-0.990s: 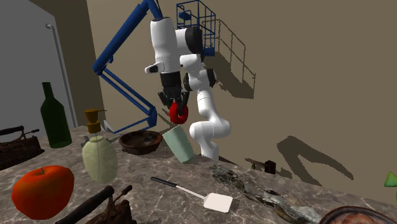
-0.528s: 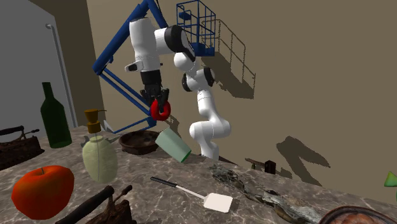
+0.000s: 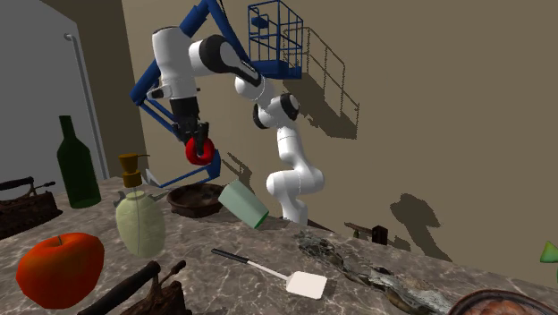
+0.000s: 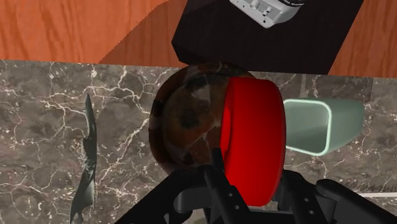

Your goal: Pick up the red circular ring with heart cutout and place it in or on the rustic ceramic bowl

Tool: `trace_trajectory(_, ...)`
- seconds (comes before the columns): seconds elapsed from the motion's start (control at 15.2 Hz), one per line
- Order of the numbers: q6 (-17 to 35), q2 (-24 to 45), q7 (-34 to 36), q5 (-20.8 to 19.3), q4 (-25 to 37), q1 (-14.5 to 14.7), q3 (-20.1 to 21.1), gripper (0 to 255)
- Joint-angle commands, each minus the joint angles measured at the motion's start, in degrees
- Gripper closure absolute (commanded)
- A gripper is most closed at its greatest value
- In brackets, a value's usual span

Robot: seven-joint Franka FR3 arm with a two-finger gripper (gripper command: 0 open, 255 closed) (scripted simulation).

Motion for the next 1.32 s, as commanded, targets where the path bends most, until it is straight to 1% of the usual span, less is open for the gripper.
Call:
trace_trajectory(0.0, 1.22, -0.07, -0.59, -0.49, -0.92, 0.12, -1.03, 255)
trace_trajectory(0.92, 10.70, -5.31, 1.71, -3.41, -15.13, -2.45, -1.86, 255)
trace_trajectory(1.25, 10.70, -5.31, 1.71, -3.41, -15.13, -2.45, -1.86, 255)
